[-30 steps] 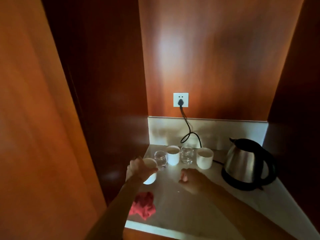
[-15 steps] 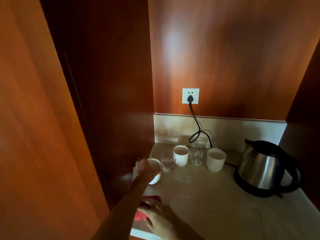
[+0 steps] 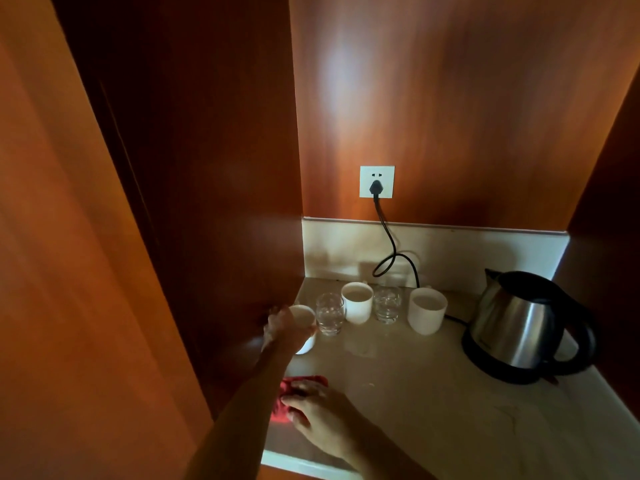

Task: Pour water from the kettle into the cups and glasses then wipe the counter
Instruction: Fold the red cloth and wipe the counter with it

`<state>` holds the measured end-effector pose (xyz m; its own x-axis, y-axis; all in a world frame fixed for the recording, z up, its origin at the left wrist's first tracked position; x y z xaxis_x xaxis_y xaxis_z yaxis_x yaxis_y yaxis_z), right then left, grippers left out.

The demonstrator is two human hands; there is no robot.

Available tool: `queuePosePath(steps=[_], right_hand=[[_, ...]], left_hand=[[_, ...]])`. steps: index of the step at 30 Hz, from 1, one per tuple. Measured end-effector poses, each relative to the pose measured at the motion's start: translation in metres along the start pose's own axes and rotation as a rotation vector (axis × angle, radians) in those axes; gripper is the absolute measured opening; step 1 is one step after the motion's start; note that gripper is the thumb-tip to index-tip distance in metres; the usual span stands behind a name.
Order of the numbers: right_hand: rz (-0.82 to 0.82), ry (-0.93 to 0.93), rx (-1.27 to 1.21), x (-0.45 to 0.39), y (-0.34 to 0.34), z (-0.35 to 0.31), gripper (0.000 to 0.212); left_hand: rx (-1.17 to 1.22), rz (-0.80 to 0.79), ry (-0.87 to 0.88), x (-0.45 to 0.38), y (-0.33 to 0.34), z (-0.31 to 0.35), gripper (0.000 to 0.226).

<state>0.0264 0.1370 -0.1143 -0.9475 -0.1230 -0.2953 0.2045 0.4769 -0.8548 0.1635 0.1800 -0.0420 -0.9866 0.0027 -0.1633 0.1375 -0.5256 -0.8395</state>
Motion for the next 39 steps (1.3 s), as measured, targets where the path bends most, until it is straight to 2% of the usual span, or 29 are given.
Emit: queuePosePath(steps=[8,11,15,19,22,24,27,29,31,35,39], right_hand=[[-0.016,0.006,0.033,-0.002,0.004,0.001,0.060],[-0.022,-0.021,0.053,-0.005,-0.001,-0.002,0.043],[0.014,-0.103,0.129,0.000,-0.004,-0.013,0.034],[0.180,-0.098,0.130,-0.006,-0.018,-0.025,0.021],[0.162,-0.078,0.121,-0.004,-0.007,-0.019,0.040],[0.162,-0.067,0.106,0.003,-0.002,-0.010,0.041],[0.075,-0.032,0.023,0.009,-0.017,0.000,0.028],[0.011,0.010,0.042,0.013,-0.029,0.015,0.021],[0.000,0.001,0.140,0.019,-0.041,0.029,0.018],[-0.031,0.030,0.235,0.034,-0.061,0.053,0.021],[0.049,0.017,0.278,0.037,-0.094,0.059,0.020]], left_hand=[[0.000,-0.066,0.032,-0.007,0.012,0.000,0.086],[-0.035,-0.033,0.097,0.006,0.007,0.004,0.088],[-0.118,0.083,0.184,0.040,-0.020,0.008,0.066],[-0.068,0.093,0.178,0.073,-0.038,-0.007,0.036],[-0.055,0.014,0.151,0.085,-0.028,-0.040,0.033],[-0.051,-0.070,0.163,0.092,-0.014,-0.060,0.036],[-0.022,-0.171,0.273,0.116,0.007,-0.064,0.033],[-0.001,-0.179,0.346,0.133,0.015,-0.054,0.028],[0.036,-0.149,0.389,0.143,0.020,-0.040,0.025],[-0.050,-0.082,0.557,0.158,0.026,-0.003,0.041],[-0.018,0.003,0.663,0.153,0.014,0.026,0.019]])
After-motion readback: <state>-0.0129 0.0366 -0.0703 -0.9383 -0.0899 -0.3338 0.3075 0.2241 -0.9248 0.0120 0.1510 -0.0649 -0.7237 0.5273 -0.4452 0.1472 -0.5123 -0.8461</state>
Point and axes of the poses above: each hand's wrist, its own x-axis away from the middle knuckle, its own y-axis out of the palm, z = x × y, the point moved 8 cm from there along -x, towards the middle knuckle, and after that the axes turned 9 degrees about z, right-handed, at the moved point
